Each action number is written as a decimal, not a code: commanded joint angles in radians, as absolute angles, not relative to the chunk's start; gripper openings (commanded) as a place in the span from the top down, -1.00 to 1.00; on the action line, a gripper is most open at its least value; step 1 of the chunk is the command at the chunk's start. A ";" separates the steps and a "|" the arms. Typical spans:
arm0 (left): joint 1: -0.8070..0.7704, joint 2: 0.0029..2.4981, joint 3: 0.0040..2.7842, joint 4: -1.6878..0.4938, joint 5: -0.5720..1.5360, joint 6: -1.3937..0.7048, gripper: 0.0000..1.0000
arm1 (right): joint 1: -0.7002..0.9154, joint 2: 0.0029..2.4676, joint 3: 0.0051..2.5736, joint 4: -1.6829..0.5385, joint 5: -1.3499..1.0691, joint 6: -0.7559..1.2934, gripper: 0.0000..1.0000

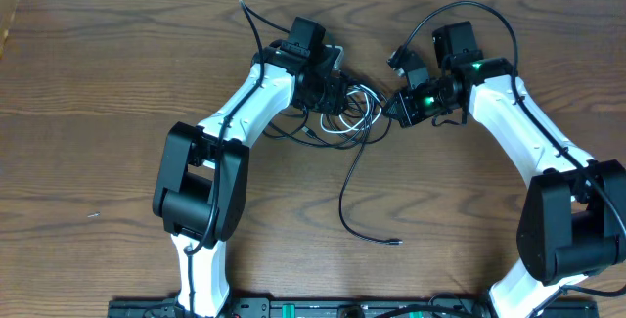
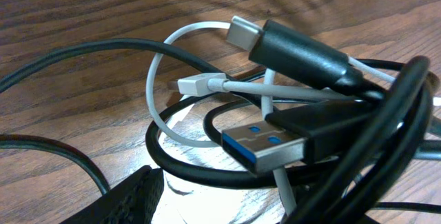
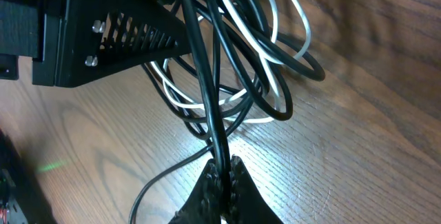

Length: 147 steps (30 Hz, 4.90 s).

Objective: Untangle cables

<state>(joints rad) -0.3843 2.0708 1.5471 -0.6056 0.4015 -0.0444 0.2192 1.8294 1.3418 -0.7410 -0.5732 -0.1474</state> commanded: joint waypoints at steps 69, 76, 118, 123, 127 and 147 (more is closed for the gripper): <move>-0.307 1.702 1.556 -0.406 0.898 -0.428 0.85 | 0.212 1.819 1.441 -0.487 -0.734 0.087 -0.27; -0.307 1.683 1.556 -0.405 0.909 -0.527 0.85 | 0.259 1.824 1.439 -0.382 -0.587 0.244 -0.10; -0.273 1.459 1.556 -0.423 0.720 -0.491 0.85 | 0.072 1.843 1.480 -0.649 -0.894 -0.099 -0.12; -0.294 1.470 1.556 -0.423 0.720 -0.492 0.85 | 0.131 1.842 1.479 -0.558 -0.986 -0.046 -0.12; -0.313 1.470 1.556 -0.413 0.720 -0.492 0.85 | 0.183 1.842 1.479 -0.511 -0.986 -0.045 -0.14; -0.320 1.470 1.556 -0.379 0.717 -0.595 0.85 | 0.398 1.849 1.479 -0.361 -0.577 0.286 -0.64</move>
